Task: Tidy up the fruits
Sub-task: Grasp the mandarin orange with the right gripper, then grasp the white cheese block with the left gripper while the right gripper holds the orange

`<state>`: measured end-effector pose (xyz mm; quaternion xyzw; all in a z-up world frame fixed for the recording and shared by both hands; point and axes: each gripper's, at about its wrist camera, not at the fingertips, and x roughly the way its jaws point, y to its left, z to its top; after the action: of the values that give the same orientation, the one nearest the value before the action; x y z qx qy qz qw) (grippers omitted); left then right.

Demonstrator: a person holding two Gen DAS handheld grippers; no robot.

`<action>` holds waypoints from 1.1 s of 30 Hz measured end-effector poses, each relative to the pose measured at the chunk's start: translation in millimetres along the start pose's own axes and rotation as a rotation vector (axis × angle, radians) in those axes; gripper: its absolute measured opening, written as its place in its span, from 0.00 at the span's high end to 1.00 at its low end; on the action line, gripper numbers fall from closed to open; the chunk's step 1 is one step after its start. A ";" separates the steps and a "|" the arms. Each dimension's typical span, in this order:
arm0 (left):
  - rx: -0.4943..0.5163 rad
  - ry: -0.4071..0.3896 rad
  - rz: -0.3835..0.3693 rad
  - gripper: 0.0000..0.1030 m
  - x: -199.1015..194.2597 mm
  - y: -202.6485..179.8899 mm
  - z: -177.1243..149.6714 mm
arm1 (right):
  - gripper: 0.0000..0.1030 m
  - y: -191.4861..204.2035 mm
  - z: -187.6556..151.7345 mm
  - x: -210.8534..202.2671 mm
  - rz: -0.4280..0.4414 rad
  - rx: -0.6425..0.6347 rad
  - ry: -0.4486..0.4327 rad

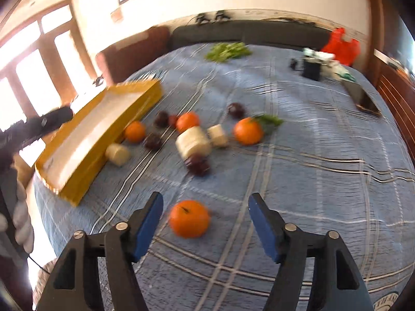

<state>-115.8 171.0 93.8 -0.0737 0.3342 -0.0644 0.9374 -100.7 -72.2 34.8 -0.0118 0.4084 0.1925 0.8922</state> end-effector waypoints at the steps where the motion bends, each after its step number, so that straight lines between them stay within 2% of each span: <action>1: 0.003 0.011 -0.019 0.24 2.8 -2.0 -1.2 | 0.30 2.4 -1.0 4.1 0.009 -0.004 0.009; 3: 0.009 0.046 -0.070 0.32 10.9 -7.5 -1.8 | 0.32 2.5 -3.8 10.0 0.023 0.000 0.029; 4: 0.016 0.065 -0.098 0.32 16.3 -12.6 -2.7 | 0.36 3.0 -5.2 12.7 0.032 0.004 0.037; 6: 0.033 0.079 -0.110 0.32 23.9 -20.2 -3.5 | 0.48 0.0 -5.7 19.9 0.046 0.021 0.063; 7: 0.048 0.090 -0.117 0.33 29.8 -26.3 -3.7 | 0.56 -2.1 -6.5 23.5 0.052 0.032 0.076; 8: 0.059 0.100 -0.126 0.33 34.3 -32.2 -2.9 | 0.60 -4.5 -7.1 23.9 0.065 0.044 0.082; 14: 0.170 0.168 -0.190 0.33 69.6 -65.9 -3.1 | 0.60 -25.9 -12.5 16.5 0.088 0.107 0.066; 15: 0.181 0.184 -0.195 0.38 76.5 -70.5 -3.0 | 0.60 -30.9 -12.2 16.8 0.089 0.120 0.066; 17: 0.192 0.217 -0.212 0.45 91.2 -79.1 -1.8 | 0.60 -40.7 -14.4 14.0 0.094 0.152 0.063; 23: 0.213 0.278 -0.248 0.45 124.7 -92.9 3.0 | 0.60 -48.8 -9.4 17.7 0.137 0.194 0.064; 25: 0.230 0.305 -0.250 0.52 135.4 -96.3 0.8 | 0.60 -47.3 -9.6 18.0 0.143 0.186 0.065; 26: 0.239 0.325 -0.246 0.65 140.9 -97.2 -1.2 | 0.60 -46.9 -9.9 17.8 0.145 0.185 0.064; 33: 0.225 0.320 -0.264 0.64 142.7 -94.8 -1.5 | 0.60 -47.8 -9.2 19.5 0.154 0.187 0.064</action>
<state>-13.9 53.6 21.8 -0.0009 0.4566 -0.2340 0.8583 -79.0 -111.5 7.8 0.0970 0.4527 0.2211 0.8583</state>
